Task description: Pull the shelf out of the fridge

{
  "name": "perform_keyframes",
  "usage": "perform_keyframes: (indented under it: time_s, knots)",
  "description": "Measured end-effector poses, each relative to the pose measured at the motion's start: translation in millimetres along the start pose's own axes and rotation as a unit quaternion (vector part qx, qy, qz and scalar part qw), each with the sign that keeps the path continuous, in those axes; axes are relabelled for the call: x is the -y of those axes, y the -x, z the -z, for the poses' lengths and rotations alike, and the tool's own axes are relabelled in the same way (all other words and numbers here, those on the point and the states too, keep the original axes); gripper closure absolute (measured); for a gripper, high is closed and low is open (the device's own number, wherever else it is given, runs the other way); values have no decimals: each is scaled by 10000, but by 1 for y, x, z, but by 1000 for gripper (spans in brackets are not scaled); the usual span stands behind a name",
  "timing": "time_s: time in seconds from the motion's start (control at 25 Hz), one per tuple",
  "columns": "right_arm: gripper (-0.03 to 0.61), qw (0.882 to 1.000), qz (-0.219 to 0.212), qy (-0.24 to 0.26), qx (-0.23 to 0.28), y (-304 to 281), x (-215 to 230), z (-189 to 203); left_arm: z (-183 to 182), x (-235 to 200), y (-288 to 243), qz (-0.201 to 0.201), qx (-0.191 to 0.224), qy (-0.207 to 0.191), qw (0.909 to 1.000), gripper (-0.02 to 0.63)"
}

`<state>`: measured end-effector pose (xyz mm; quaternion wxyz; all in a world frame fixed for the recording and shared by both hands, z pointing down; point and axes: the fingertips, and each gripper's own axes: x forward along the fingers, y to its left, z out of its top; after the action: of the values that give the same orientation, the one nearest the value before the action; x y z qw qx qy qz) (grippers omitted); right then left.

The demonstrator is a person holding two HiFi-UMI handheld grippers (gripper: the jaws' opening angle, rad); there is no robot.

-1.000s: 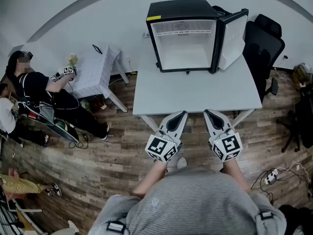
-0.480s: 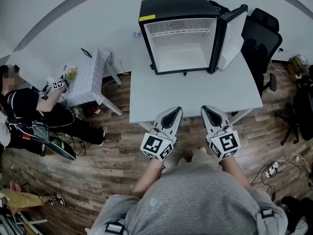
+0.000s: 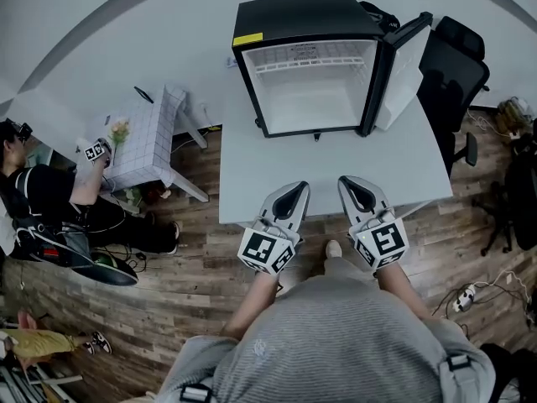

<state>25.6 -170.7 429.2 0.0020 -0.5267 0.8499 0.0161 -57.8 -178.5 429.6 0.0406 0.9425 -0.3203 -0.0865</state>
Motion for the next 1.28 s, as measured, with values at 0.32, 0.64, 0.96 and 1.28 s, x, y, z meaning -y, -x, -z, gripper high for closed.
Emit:
perform_keyframes:
  time_s: [0.32,0.64,0.96,1.28]
  knots:
    - [565,9991,-326,249,-52,-45,34,-2,-1,-27,-49,-122,22,-16,9999,601]
    - [565,9941,-704,771,-280,-81,52,0,0,-47,-77,-364,2,76,9993,601]
    - [565,9844,-1068,1361,-326,-110,60,1,15,-68,-99,-512,-213,-270,9981,601]
    - [565,9699,-701,2313,-306,-140,91,1,11,-78,-118,-536,-241,-385,9975,601]
